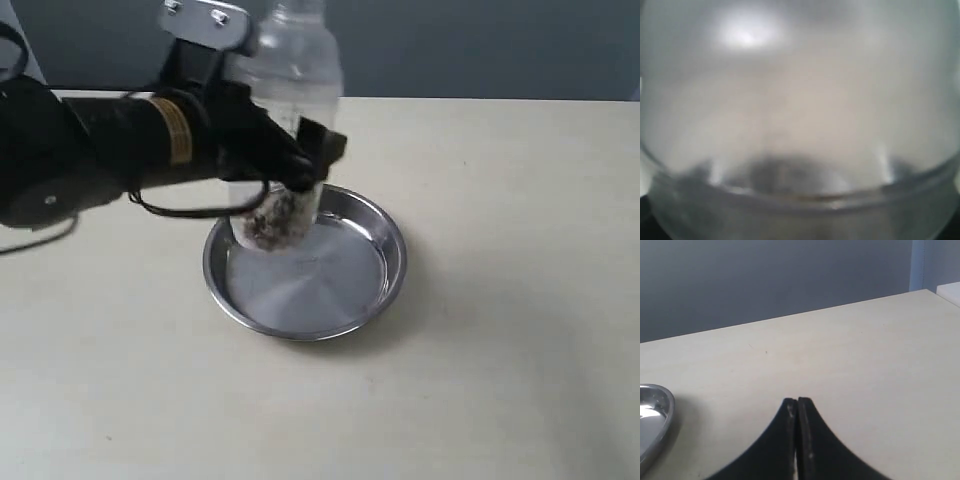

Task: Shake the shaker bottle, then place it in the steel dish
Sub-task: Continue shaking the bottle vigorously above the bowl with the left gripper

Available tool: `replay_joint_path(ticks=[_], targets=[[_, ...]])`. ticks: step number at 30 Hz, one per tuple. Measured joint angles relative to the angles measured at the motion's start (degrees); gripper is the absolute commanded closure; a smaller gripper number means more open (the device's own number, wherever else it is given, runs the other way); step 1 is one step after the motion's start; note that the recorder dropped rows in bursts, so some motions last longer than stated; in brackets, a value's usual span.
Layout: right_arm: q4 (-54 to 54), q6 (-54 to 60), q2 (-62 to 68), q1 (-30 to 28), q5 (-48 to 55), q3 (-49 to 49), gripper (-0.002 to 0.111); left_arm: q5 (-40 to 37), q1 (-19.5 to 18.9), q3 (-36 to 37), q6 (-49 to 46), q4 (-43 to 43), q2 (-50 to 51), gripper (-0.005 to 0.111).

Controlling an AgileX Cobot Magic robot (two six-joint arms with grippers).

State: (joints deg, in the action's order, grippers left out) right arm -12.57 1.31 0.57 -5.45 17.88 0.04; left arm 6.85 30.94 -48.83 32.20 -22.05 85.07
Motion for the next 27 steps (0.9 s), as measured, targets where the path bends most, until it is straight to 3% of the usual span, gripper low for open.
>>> replay_joint_path(ticks=[3, 5, 8, 11, 16, 19, 23, 27], targets=[[0.0, 0.0, 0.0, 0.0, 0.0, 0.0, 0.109, -1.0, 3.2, -0.3, 2.2, -11.1, -0.7, 0.106], [0.0, 0.0, 0.0, 0.0, 0.0, 0.0, 0.109, 0.5, 4.4, -1.9, 2.5, -11.3, -0.7, 0.106], [0.0, 0.0, 0.0, 0.0, 0.0, 0.0, 0.109, 1.7, 1.1, -8.5, 2.4, -10.7, -3.1, 0.106], [0.0, 0.0, 0.0, 0.0, 0.0, 0.0, 0.109, 1.7, 0.9, -11.9, 0.6, -10.0, -6.3, 0.106], [0.0, 0.0, 0.0, 0.0, 0.0, 0.0, 0.109, -0.9, 1.2, -3.4, 1.7, -4.8, -0.7, 0.106], [0.0, 0.0, 0.0, 0.0, 0.0, 0.0, 0.109, -3.1, 2.3, -4.0, 1.3, -6.9, 0.2, 0.106], [0.0, 0.0, 0.0, 0.0, 0.0, 0.0, 0.109, 2.9, 2.6, -9.8, -0.8, -8.3, -4.7, 0.106], [0.0, 0.0, 0.0, 0.0, 0.0, 0.0, 0.109, 6.5, 1.8, -3.2, 0.4, -6.3, 1.8, 0.106]])
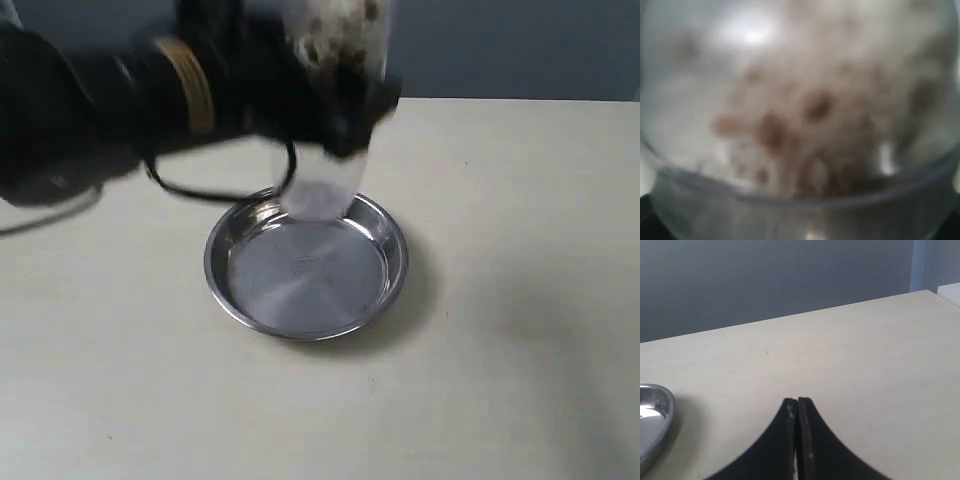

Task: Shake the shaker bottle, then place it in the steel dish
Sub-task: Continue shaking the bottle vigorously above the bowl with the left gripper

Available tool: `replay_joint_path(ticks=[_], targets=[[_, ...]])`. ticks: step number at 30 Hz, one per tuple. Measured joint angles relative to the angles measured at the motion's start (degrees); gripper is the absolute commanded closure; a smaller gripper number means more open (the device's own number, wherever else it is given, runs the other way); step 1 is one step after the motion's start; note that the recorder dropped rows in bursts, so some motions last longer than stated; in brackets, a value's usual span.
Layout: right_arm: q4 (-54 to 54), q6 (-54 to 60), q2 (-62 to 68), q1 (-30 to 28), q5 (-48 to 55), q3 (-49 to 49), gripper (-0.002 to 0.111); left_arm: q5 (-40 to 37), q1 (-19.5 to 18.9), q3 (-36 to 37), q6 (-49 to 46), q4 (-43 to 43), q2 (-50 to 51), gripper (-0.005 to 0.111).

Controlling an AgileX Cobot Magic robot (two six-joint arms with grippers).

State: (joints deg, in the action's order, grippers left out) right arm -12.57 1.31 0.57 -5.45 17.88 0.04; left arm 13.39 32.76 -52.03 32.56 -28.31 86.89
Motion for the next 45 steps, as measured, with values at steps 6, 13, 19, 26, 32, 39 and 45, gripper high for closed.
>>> replay_joint_path(ticks=[6, 13, 19, 26, 32, 39, 45], targets=[[0.0, 0.0, 0.0, 0.0, 0.0, 0.0, 0.109, -0.8, -0.1, -3.0, -2.8, -0.9, -2.5, 0.106], [0.0, 0.0, 0.0, 0.0, 0.0, 0.0, 0.109, -2.9, -0.1, -1.5, -2.6, -2.5, 1.4, 0.106], [0.0, 0.0, 0.0, 0.0, 0.0, 0.0, 0.109, -2.9, -0.7, -2.0, -3.7, -2.7, 0.4, 0.106], [0.0, 0.0, 0.0, 0.0, 0.0, 0.0, 0.109, -6.9, 0.7, -3.4, -3.5, -6.1, -2.9, 0.106], [0.0, 0.0, 0.0, 0.0, 0.0, 0.0, 0.109, -6.5, -0.1, 1.7, -2.6, -3.0, 1.3, 0.106], [0.0, 0.0, 0.0, 0.0, 0.0, 0.0, 0.109, -2.9, -0.9, 3.0, -4.5, 1.4, -0.7, 0.106], [0.0, 0.0, 0.0, 0.0, 0.0, 0.0, 0.109, -2.5, -1.2, 6.9, -2.7, 3.5, -0.1, 0.106]])
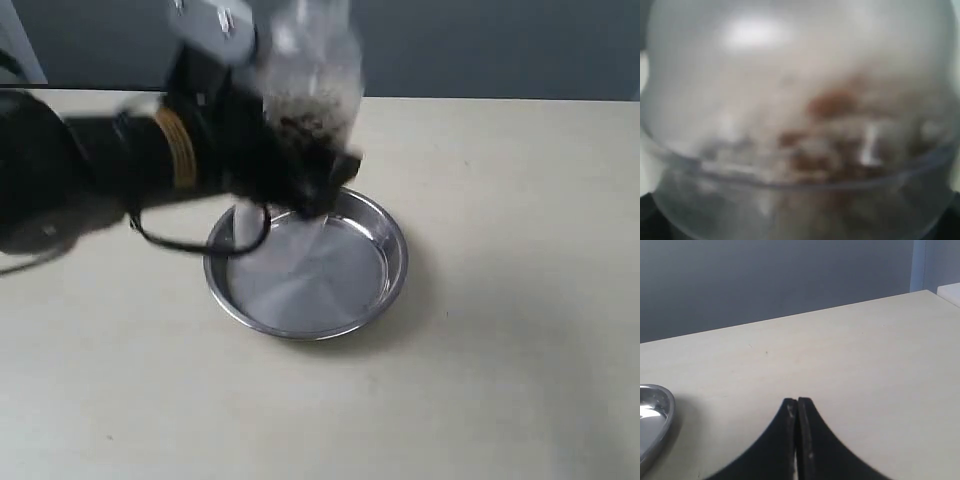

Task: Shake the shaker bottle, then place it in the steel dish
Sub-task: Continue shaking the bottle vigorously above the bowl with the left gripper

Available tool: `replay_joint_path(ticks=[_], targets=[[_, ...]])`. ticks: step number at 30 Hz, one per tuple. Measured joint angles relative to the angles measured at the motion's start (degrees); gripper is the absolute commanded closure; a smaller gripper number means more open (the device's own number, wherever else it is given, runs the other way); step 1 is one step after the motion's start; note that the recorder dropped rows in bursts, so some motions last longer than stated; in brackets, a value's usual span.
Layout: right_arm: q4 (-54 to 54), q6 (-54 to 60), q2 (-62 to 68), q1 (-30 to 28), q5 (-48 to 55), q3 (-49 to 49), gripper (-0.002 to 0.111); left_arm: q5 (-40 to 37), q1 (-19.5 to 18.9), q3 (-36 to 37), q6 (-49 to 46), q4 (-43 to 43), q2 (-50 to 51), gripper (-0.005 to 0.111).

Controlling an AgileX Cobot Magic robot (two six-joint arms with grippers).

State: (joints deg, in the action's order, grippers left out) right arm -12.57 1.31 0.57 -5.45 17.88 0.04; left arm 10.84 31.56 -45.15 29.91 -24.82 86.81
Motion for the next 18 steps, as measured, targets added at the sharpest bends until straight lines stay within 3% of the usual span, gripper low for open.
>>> replay_joint_path(ticks=[2, 5, 7, 9, 13, 18], targets=[[0.0, 0.0, 0.0, 0.0, 0.0, 0.0, 0.109, -0.1, -0.1, 0.5, 0.8, -1.0, 0.9, 0.106], [0.0, 0.0, 0.0, 0.0, 0.1, 0.0, 0.109, 4.1, 0.3, -7.7, -1.7, -2.1, -6.7, 0.106], [0.0, 0.0, 0.0, 0.0, 0.1, 0.0, 0.109, 2.9, 0.3, -4.0, -1.7, 1.1, -3.6, 0.106], [0.0, 0.0, 0.0, 0.0, 0.1, 0.0, 0.109, -3.8, 1.4, -2.0, -1.5, 1.5, 0.4, 0.106], [0.0, 0.0, 0.0, 0.0, 0.1, 0.0, 0.109, -0.8, 2.8, -9.7, -2.5, -2.6, -6.8, 0.106], [0.0, 0.0, 0.0, 0.0, 0.1, 0.0, 0.109, -1.6, 3.3, -3.4, -2.7, -1.0, -1.6, 0.106]])
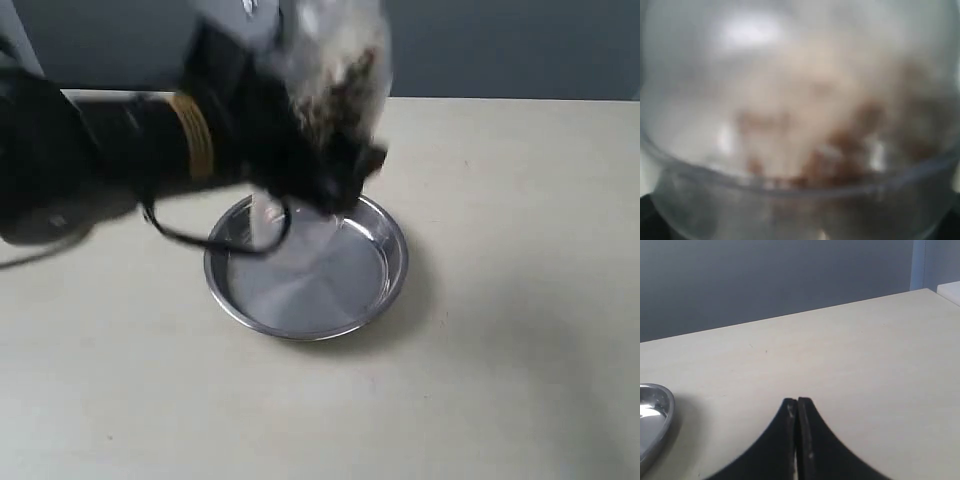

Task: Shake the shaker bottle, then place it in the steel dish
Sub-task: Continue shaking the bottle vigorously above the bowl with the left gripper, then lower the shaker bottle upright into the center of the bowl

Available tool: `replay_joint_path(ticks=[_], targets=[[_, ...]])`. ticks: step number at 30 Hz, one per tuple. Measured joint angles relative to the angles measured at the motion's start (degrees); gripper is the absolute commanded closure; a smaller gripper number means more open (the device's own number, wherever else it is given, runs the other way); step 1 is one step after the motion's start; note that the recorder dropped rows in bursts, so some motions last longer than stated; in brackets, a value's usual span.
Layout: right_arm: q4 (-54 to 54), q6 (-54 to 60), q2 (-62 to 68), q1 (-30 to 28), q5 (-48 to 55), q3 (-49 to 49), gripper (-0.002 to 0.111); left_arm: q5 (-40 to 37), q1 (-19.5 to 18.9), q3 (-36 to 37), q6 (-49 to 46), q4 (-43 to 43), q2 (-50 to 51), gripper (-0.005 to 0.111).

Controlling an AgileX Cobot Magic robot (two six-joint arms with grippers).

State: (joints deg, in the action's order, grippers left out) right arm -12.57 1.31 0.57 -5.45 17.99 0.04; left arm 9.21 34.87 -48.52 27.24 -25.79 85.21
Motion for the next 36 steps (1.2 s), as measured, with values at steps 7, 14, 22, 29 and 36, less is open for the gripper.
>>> replay_joint_path(ticks=[7, 14, 22, 29, 36], targets=[[0.0, 0.0, 0.0, 0.0, 0.0, 0.0, 0.109, 1.3, 0.0, -7.1, -3.6, -0.2, -5.9, 0.106], [0.0, 0.0, 0.0, 0.0, 0.0, 0.0, 0.109, 4.2, -2.2, 6.5, -2.4, 7.9, 4.7, 0.106], [0.0, 0.0, 0.0, 0.0, 0.0, 0.0, 0.109, 12.4, -1.7, 3.4, -12.3, 12.4, -3.0, 0.106], [0.0, 0.0, 0.0, 0.0, 0.0, 0.0, 0.109, 11.7, -1.7, 7.2, -14.4, 14.1, -0.8, 0.106], [0.0, 0.0, 0.0, 0.0, 0.0, 0.0, 0.109, 23.9, -1.7, 6.0, -18.2, 16.2, -4.9, 0.106]])
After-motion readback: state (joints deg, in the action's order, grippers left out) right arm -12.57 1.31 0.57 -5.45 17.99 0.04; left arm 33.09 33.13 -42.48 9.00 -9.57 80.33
